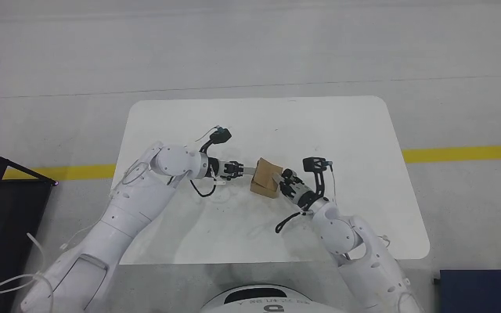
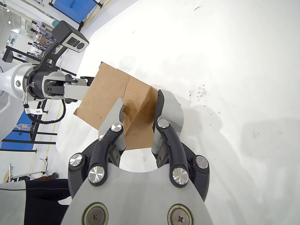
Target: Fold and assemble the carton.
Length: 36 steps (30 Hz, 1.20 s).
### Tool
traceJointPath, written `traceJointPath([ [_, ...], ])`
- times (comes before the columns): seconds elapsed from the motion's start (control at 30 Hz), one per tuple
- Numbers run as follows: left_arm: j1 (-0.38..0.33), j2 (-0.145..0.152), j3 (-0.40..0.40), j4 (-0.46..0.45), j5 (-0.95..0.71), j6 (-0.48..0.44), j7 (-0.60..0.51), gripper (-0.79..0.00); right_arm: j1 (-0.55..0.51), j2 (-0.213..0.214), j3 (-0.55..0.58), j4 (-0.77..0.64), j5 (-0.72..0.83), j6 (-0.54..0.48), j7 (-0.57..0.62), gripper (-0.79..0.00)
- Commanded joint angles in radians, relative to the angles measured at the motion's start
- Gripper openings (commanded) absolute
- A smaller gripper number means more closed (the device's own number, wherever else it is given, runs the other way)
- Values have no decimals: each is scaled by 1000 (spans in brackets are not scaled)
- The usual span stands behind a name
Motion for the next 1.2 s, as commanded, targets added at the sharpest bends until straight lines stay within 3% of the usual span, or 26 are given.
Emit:
traceJointPath([
  [0.0, -1, 0, -1, 2, 0, -1, -1, 0, 1, 0, -2, 1, 0, 2, -1, -486],
  [1.17, -1, 9, -27, 15, 23, 0, -8, 0, 19, 0, -24, -7, -20, 38, 11, -489],
])
